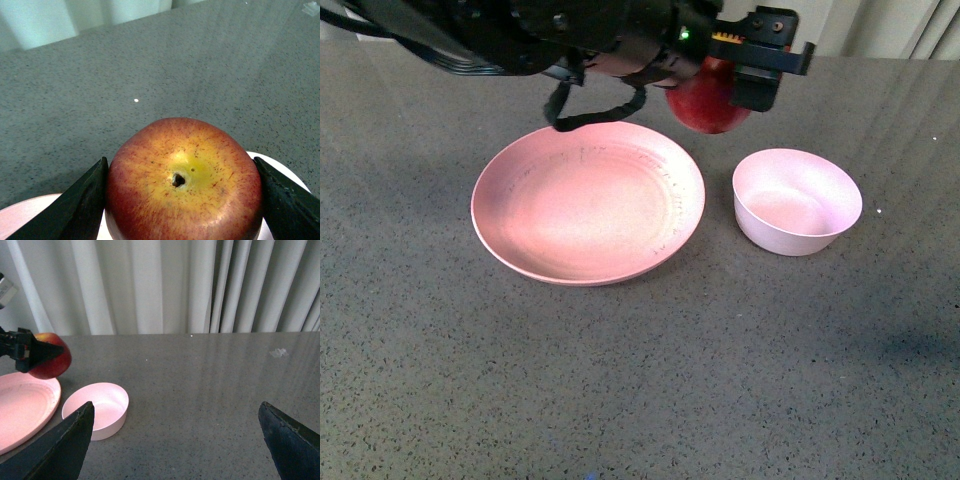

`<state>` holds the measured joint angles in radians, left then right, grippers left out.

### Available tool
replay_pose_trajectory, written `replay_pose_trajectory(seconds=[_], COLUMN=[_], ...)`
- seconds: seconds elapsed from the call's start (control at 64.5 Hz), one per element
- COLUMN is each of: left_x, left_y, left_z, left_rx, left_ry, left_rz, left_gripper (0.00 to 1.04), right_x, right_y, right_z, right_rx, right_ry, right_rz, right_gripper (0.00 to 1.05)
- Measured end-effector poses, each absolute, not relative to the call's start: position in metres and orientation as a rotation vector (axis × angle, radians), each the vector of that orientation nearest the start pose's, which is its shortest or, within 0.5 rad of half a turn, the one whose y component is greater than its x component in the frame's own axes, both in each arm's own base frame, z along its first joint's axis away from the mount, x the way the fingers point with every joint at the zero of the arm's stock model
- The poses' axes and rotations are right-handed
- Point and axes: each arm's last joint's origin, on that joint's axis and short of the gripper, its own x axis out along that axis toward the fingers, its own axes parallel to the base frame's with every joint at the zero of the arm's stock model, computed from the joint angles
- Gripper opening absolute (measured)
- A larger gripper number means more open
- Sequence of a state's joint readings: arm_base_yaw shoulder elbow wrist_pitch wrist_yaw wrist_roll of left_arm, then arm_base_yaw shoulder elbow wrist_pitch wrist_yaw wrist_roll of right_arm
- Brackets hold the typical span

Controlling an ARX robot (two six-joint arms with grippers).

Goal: Move apple from plate to bowl

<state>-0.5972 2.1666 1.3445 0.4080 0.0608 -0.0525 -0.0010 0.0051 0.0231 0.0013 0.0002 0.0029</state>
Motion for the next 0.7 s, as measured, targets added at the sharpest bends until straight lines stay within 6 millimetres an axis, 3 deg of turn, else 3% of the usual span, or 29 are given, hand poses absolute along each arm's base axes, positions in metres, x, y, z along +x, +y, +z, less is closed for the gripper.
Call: replay_pose_trajectory(seconds=[0.403,0.697], left_x=[0.37,0.361], left_y=[-0.303,-0.314], left_z=[0.117,0.106], left_rx=[0.1,0.115], left_ry=[0.486,0.51], left_rz=[-0.729,-0.761], left_gripper=[0.74,0.74], right_x=[0.097,0.097], right_y=[0.0,0.0], right_z=[0.171,0.171], right_rx=[0.003,0.003], right_ry=[-0.019,-0.019], right_rz=[-0.001,-0.001], right_gripper=[0.96,0.96])
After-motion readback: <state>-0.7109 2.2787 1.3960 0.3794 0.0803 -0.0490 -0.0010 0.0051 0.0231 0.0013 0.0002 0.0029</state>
